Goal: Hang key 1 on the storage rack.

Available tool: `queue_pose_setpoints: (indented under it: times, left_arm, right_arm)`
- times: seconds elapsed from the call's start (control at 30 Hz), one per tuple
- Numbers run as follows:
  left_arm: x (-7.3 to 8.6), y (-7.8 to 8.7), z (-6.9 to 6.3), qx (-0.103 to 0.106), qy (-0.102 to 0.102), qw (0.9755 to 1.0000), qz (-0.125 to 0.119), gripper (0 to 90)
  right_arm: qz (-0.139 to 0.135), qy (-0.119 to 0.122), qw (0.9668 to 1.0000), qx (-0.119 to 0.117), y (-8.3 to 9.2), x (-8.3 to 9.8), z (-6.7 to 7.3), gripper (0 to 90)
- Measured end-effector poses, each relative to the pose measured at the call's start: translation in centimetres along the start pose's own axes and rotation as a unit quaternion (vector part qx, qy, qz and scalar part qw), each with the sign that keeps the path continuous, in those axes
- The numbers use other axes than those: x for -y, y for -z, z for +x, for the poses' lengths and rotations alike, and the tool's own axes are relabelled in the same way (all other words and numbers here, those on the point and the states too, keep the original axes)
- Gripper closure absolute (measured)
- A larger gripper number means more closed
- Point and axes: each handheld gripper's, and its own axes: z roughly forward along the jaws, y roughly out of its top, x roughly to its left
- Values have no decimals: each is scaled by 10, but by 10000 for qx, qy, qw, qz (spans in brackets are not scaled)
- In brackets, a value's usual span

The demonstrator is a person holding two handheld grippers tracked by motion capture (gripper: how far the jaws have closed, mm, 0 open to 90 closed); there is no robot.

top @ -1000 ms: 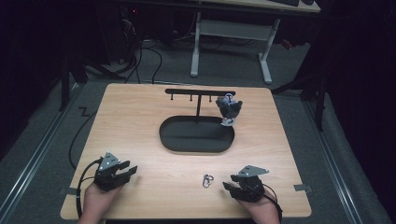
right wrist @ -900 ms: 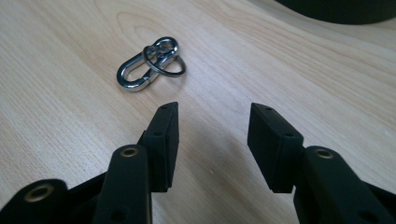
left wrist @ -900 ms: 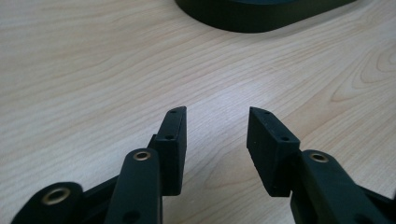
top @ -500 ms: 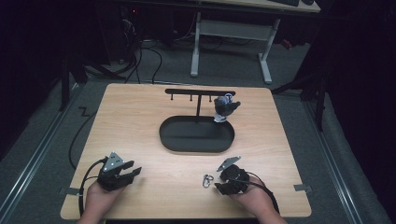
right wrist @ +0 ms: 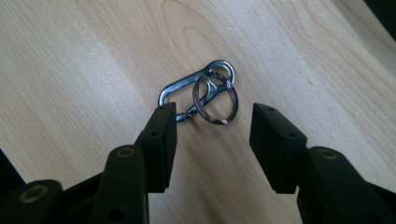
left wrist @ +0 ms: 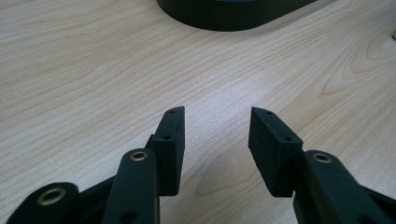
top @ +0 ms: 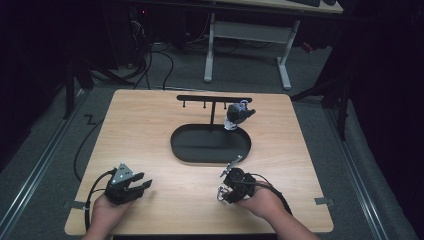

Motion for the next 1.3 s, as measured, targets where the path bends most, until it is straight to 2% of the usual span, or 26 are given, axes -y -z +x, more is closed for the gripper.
queue_pose_setpoints:
  times: [0.27, 0.33, 0.43, 0.57, 0.77, 0.8, 1.0, 1.17, 1.3]
  left_arm:
    - [0, 1, 0, -46, -8, 10000, -17, 555]
    - [0, 1, 1, -46, -12, 10000, -9, 555]
    - [0, 1, 0, -38, -4, 10000, -35, 555]
    - [0, 1, -1, -33, -7, 10000, -35, 555]
    - [-1, 1, 0, -32, -36, 10000, -14, 555]
    - [-1, 1, -1, -35, -27, 10000, -25, 555]
    - [0, 1, 0, -22, -37, 10000, 6, 551]
    - [0, 1, -1, -21, -41, 10000, 7, 550]
    - [0, 1, 0, -28, -25, 10000, -8, 550]
  right_arm:
    - [205, 92, 9997, -14, -7, -11, -5, 555]
    - [253, 57, 9996, -118, -8, -13, -6, 582]
    - [276, 88, 9995, -129, -10, -14, -6, 601]
    - [337, 85, 9994, -89, -8, -15, -6, 661]
    - [275, 46, 9996, -40, -4, -17, -8, 742]
    - [307, 67, 9995, 26, -6, -19, -8, 768]
    - [338, 125, 9993, 79, -9, -20, -10, 791]
    - [394, 74, 9992, 71, -10, -21, -12, 848]
    - [477, 156, 9987, 82, -10, -22, -14, 884]
